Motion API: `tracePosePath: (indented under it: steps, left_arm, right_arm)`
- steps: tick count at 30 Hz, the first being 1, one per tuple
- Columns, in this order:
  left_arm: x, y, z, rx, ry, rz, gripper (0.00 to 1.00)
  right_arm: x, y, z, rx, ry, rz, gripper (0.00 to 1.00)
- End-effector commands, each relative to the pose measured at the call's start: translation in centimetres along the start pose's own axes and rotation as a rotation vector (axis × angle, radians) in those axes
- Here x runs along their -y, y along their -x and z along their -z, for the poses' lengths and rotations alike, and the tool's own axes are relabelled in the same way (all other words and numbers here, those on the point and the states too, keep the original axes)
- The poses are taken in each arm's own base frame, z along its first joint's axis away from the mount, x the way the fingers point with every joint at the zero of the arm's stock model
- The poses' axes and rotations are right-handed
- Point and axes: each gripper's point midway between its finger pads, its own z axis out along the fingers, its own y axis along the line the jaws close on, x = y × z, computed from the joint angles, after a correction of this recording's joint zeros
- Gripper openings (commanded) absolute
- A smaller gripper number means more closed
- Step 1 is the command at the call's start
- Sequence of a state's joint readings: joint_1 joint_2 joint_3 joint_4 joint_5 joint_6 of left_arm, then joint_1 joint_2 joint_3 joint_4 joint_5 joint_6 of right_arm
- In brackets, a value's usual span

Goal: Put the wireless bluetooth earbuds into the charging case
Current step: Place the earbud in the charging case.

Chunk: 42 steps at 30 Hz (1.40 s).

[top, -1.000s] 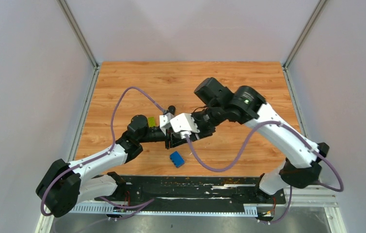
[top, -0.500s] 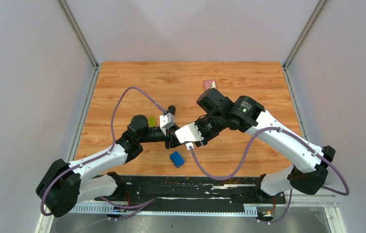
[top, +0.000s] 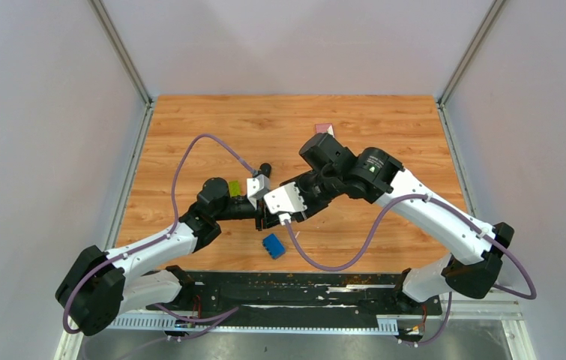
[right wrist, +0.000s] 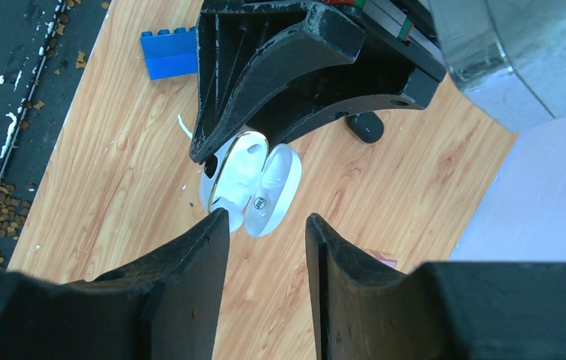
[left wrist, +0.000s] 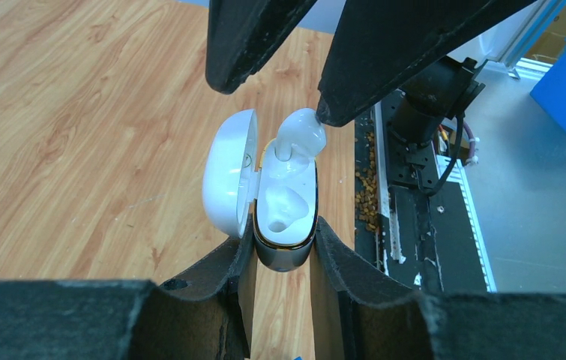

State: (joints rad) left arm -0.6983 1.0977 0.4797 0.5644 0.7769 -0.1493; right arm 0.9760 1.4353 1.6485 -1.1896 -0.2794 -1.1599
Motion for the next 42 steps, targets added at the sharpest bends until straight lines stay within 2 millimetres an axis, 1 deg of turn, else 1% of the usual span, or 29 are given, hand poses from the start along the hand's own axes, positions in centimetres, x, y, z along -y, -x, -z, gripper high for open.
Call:
tracePosePath:
  steps: [1,10,12,14,17,19,21,24,28,30,35,42]
  left_arm:
    - [0.4,2.2,-0.2,0.048,-0.02,-0.061,0.0]
    - [0.4,2.2,-0.2,0.047,-0.019,-0.061,0.0]
    - [0.4,2.1,-0.2,0.045,-0.019,-0.059,0.0]
    - [0.4,2.1,-0.2,0.044,-0.019,-0.058,0.0]
    - [0.3,2.1,-0.2,0.044,-0.019,-0.058,0.0]
    - [0.3,2.1,-0.2,0.047,-0.019,-0.06,0.0]
    - [0.4,2.2,-0.2,0.05,-0.02,-0.06,0.0]
    - [0.4,2.2,-0.2,0.05,-0.022,-0.059,0.0]
    - [0.5,2.2,-0.2,0.052,-0.024,-0.056,0.0]
    - [0.5,2.2,-0.2,0.051,-0.025,-0.055,0.0]
    - [0.5,2.2,-0.2,0.051,-0.026,-0.055,0.0]
    - [0.5,2.2,-0.3,0.054,-0.033,-0.047,0.0]
  right_arm:
    - [1.1,-0.2,-0.3,-0.01,-0.038,-0.012,0.43]
    - [1.5,-0.4,-0.5,-0.015,-0.044,-0.026,0.43]
    - [1.8,-0.1,0.0,0.002,-0.055,-0.038,0.42]
    - [2.0,0.7,0.8,0.038,-0.054,-0.052,0.42]
    - [1.4,1.4,1.9,0.066,-0.029,-0.068,0.45]
    - [0.9,1.1,2.0,0.053,-0.008,-0.087,0.49]
    - [0.0,0.4,1.7,0.031,0.03,-0.107,0.52]
    - [-0.5,-0.5,0.9,0.005,0.054,-0.13,0.55]
    - [-0.3,-1.2,0.1,-0.018,0.064,-0.14,0.57]
    - [0.2,-1.5,-0.2,-0.025,0.064,-0.152,0.58]
    - [1.0,-1.8,-0.8,-0.02,0.07,-0.178,0.59]
    - [1.5,-1.8,-0.9,-0.017,0.059,-0.187,0.59]
